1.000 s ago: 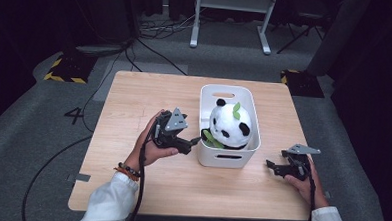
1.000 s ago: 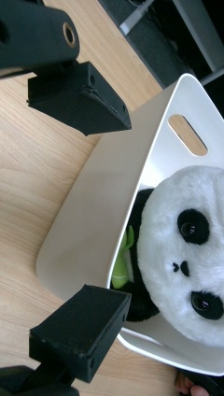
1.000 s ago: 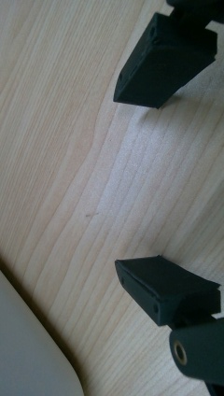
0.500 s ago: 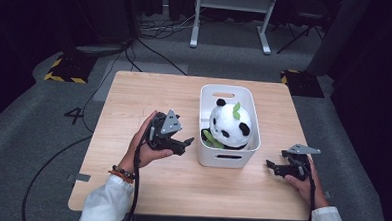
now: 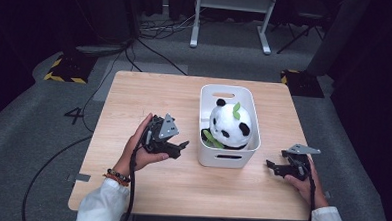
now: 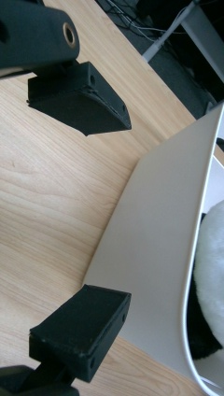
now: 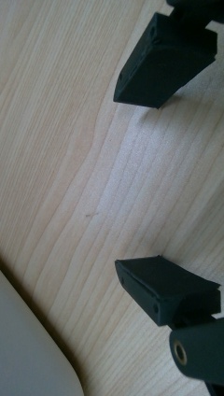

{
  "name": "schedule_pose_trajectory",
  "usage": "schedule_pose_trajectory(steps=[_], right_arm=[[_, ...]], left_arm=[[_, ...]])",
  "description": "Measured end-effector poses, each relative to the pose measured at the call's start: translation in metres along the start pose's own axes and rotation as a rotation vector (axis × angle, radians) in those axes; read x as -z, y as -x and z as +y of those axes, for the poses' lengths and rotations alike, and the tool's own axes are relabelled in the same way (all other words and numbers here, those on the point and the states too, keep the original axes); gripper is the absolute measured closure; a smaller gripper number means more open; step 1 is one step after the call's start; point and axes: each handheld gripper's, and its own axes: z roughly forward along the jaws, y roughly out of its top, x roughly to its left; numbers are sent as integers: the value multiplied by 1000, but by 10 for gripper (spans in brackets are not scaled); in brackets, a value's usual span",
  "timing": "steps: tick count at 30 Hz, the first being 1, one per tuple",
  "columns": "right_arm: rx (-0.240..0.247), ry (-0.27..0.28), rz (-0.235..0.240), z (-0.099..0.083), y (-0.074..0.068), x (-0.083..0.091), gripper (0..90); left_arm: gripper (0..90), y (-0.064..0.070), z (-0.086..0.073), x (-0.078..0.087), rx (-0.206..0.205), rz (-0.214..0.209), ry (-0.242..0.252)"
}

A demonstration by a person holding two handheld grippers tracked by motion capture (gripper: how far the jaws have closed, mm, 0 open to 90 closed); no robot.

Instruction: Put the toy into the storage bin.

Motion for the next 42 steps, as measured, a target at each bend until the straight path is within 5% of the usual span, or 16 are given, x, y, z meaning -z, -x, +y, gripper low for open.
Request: schedule_pose_trajectory(steps=[28, 42], right_arm=[[-1, 0, -1, 0, 0, 0, 162], [-1, 0, -1, 0, 0, 0, 162]], left_arm=[[160, -3, -28, 0, -9, 53, -78], [160, -3, -44, -3, 3, 48, -126]])
